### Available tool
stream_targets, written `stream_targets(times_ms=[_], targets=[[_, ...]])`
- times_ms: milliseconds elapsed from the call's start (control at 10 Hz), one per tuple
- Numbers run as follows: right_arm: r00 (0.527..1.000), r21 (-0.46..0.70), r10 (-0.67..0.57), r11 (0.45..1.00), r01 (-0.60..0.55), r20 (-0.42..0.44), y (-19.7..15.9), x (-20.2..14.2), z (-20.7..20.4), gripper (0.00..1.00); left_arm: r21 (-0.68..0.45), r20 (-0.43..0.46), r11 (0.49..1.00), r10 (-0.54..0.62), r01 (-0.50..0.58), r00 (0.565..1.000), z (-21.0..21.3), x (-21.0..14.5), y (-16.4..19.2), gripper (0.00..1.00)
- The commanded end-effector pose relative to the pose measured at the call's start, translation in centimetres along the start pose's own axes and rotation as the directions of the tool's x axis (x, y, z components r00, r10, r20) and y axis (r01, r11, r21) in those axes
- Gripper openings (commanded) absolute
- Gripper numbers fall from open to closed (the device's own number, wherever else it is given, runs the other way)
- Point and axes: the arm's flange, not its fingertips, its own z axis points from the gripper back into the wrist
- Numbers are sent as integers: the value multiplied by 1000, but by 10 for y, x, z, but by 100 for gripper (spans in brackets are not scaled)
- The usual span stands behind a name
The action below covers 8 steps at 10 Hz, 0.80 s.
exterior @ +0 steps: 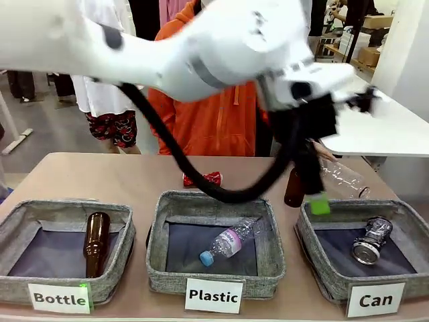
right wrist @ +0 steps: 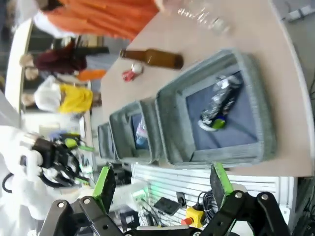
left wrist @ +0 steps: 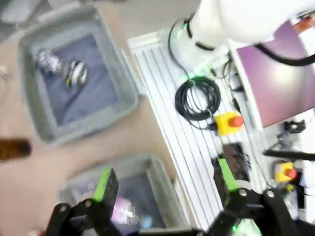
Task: Sort the can waste into the basket.
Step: Pick up the can waste from the table and place it in the right Fabric basket.
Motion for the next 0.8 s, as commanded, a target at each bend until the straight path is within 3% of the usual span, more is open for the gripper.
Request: stream_targets(times_ms=[0,100,200,300,500,600,700], targets=[[989,42,88,996,-83,-116,32,-5,-62,100,42,62,989,136,-139,989,44,-88,-37,100],[977,94,114,991,-98,-181,44,-10,-90,100,23,103,959,280,-284,955,66,-130,-42,100],[965,142,127,985,-96,-229,55,-15,-113,100,-22,164,901,431,-434,887,92,-178,-50,100],[948,210,124,976,-62,-293,64,-19,-133,100,-31,260,778,612,-627,747,124,-230,-58,100],[903,275,103,961,17,-417,74,-26,-168,100,-139,506,524,767,-840,394,195,-351,-102,100],[883,286,82,956,61,-462,79,-26,-187,100,-215,587,357,791,-909,171,219,-405,-123,100],[877,279,56,956,91,-478,78,-25,-202,100,-323,669,248,742,-913,-35,229,-457,-145,100]])
